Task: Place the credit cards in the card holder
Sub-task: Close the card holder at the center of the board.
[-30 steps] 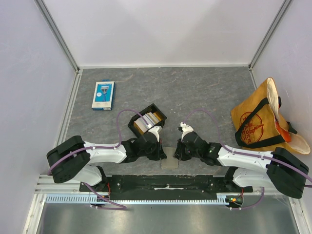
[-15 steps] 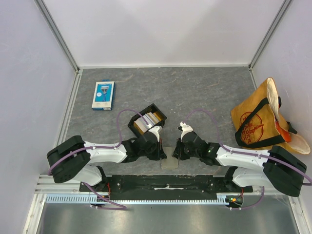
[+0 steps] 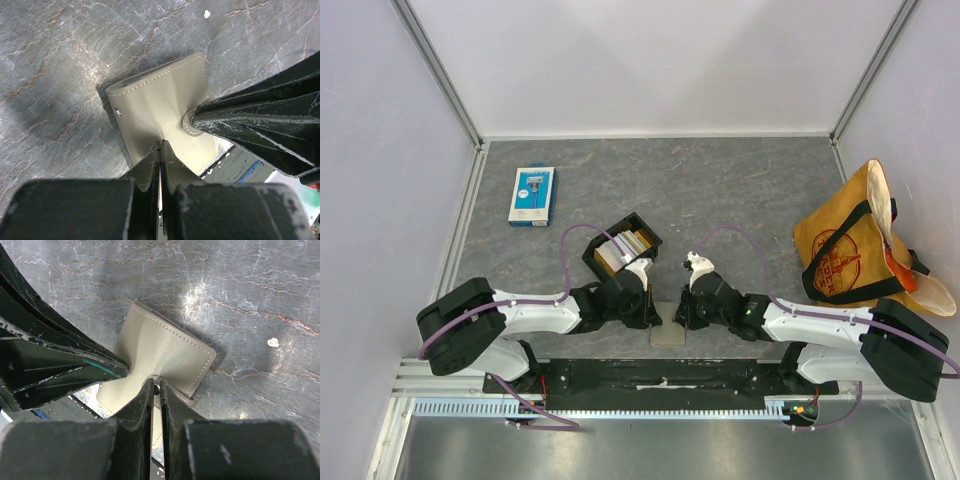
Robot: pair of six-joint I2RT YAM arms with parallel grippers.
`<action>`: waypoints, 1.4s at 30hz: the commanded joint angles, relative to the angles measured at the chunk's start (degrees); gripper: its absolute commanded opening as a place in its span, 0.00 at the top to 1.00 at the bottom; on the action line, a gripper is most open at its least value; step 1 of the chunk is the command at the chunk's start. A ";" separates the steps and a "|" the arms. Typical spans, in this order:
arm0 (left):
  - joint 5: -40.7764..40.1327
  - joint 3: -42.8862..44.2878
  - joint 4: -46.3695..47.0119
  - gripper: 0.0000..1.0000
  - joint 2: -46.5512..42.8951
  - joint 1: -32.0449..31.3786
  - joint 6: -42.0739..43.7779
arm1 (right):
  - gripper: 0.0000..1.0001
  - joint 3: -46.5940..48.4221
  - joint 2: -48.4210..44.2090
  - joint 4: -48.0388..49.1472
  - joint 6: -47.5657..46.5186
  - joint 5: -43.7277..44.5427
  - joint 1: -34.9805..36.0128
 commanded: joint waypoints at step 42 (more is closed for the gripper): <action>1.12 -1.72 2.30 0.95 -5.79 -0.26 3.28 | 0.86 -2.87 -5.91 -6.56 8.38 21.76 16.25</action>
